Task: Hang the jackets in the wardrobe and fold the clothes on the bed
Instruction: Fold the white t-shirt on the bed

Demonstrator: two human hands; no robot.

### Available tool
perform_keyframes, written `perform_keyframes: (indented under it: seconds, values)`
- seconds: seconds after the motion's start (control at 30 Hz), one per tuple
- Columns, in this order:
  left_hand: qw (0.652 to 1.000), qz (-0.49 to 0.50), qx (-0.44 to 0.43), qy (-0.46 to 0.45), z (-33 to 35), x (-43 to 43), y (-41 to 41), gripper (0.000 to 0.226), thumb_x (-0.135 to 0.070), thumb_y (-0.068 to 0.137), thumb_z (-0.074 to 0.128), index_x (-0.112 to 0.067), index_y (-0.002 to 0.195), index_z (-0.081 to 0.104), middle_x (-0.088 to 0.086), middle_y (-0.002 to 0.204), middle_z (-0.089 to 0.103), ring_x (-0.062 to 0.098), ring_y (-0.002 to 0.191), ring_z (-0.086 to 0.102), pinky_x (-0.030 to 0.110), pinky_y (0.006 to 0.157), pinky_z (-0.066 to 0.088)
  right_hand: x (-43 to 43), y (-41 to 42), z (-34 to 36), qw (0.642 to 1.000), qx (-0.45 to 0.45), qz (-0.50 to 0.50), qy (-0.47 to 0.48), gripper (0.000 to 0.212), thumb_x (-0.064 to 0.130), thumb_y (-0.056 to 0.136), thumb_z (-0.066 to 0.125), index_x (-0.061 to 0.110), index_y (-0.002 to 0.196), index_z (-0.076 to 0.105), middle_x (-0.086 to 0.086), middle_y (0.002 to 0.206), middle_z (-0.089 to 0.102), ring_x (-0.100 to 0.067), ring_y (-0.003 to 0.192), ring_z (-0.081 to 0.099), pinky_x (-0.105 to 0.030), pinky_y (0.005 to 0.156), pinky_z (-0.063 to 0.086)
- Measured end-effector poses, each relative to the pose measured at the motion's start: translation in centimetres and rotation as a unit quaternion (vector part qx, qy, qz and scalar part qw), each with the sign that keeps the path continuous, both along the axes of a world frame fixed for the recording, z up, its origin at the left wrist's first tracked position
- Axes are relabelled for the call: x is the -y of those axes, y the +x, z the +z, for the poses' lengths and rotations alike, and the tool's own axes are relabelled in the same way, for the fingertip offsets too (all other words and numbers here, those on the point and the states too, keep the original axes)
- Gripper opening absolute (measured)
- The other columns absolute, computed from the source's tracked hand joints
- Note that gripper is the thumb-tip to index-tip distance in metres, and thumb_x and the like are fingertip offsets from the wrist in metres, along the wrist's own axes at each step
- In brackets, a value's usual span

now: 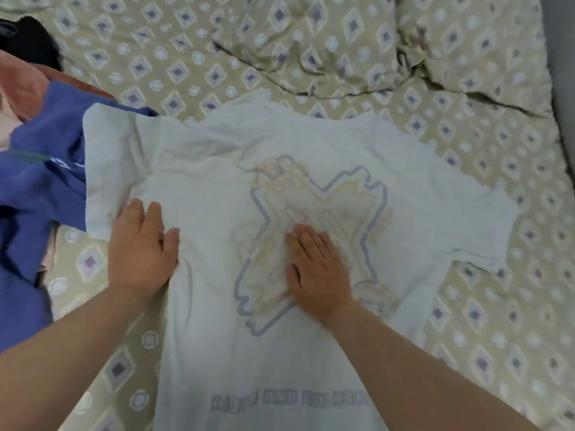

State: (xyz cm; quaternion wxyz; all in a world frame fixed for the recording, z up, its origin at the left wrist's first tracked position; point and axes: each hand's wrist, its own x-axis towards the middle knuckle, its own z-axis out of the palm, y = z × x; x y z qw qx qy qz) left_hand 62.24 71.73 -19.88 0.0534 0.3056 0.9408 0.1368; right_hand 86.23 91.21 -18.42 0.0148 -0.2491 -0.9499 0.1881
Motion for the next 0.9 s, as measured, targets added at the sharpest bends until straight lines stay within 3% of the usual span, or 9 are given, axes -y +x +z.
perform_keyframes:
  seconds: [0.1,0.23,0.3,0.4,0.5,0.6,0.73,0.83,0.9]
  values:
    - [0.932,0.308,0.093,0.166,1.4,0.1,0.4,0.063,-0.048,0.070,0.070,-0.002,0.109,0.052,0.025,0.112,0.058,0.040,0.102,0.055,0.050,0.089,0.050,-2.0,6.9,0.1,0.999,0.001,-0.036,0.034,0.050,0.026,0.091,0.045,0.001,0.132,0.062,-0.018,0.140,0.056,-0.033,0.131,0.054,-0.052,0.111,0.039]
    - [0.655,0.565,0.285,0.414,4.7,-0.7,-2.7,0.068,-0.048,0.059,0.078,-0.012,0.113,0.056,0.001,0.101,0.062,0.020,0.079,0.058,0.032,0.069,0.052,-2.5,5.9,0.2,0.995,-0.036,-0.075,0.047,0.051,0.024,0.083,0.046,-0.003,0.121,0.066,-0.022,0.133,0.060,-0.039,0.122,0.059,-0.051,0.110,0.038]
    - [0.667,0.548,0.296,0.409,5.2,-0.1,-4.4,0.058,-0.045,0.058,0.082,-0.009,0.098,0.062,0.002,0.088,0.061,0.020,0.075,0.057,0.035,0.067,0.050,-1.6,1.8,0.9,0.995,-0.061,-0.063,0.039,0.058,0.025,0.080,0.044,-0.005,0.126,0.063,-0.024,0.137,0.057,-0.040,0.127,0.056,-0.049,0.113,0.031]
    - [0.835,0.431,0.271,0.206,5.4,1.0,-5.9,0.052,-0.054,0.072,0.079,-0.009,0.071,0.054,0.009,0.072,0.055,0.025,0.071,0.053,0.047,0.071,0.052,0.5,-6.2,1.5,0.997,-0.065,-0.019,0.028,0.064,0.028,0.079,0.051,-0.004,0.135,0.056,-0.025,0.144,0.050,-0.038,0.135,0.048,-0.054,0.115,0.034]
    - [0.895,0.304,0.256,0.204,6.2,0.3,-7.5,0.054,-0.050,0.072,0.082,-0.014,0.066,0.042,-0.001,0.060,0.044,0.021,0.058,0.042,0.036,0.054,0.037,2.5,-12.8,0.7,0.999,-0.030,0.018,-0.001,0.069,0.027,0.081,0.060,0.003,0.144,0.046,-0.023,0.154,0.038,-0.037,0.145,0.034,-0.054,0.120,0.020]
    - [0.879,0.298,0.337,0.161,6.9,-1.7,-9.0,0.059,-0.050,0.071,0.083,-0.007,0.103,0.059,0.003,0.089,0.065,0.023,0.072,0.062,0.031,0.054,0.048,3.9,-14.3,-1.3,0.999,0.021,0.025,0.027,0.065,0.032,0.086,0.050,0.007,0.147,0.045,-0.019,0.156,0.036,-0.034,0.147,0.031,-0.051,0.122,0.017]
    - [0.828,0.412,0.343,0.166,6.5,-2.2,-7.6,0.084,-0.027,0.057,0.086,-0.001,0.127,0.049,0.017,0.121,0.060,0.038,0.105,0.062,0.052,0.088,0.056,4.3,-13.6,-2.2,0.999,0.021,0.004,0.042,0.064,0.035,0.086,0.039,0.008,0.144,0.049,-0.017,0.153,0.042,-0.033,0.143,0.038,-0.050,0.121,0.023]
    - [0.751,0.503,0.359,0.233,5.7,-0.9,-5.4,0.066,-0.010,0.064,0.085,0.000,0.121,0.053,0.020,0.112,0.066,0.036,0.095,0.067,0.050,0.080,0.059,4.4,-14.0,-2.0,0.999,0.023,0.001,0.037,0.065,0.036,0.085,0.038,0.010,0.144,0.049,-0.015,0.153,0.042,-0.032,0.143,0.038,-0.048,0.121,0.022]
    - [0.641,0.545,0.459,0.285,5.7,-0.4,-4.3,0.037,-0.003,0.078,0.076,0.002,0.111,0.059,0.020,0.098,0.068,0.031,0.075,0.068,0.040,0.056,0.059,4.3,-14.1,-2.2,0.999,0.017,0.002,0.038,0.064,0.036,0.085,0.040,0.010,0.143,0.050,-0.015,0.153,0.043,-0.032,0.143,0.039,-0.046,0.120,0.018]
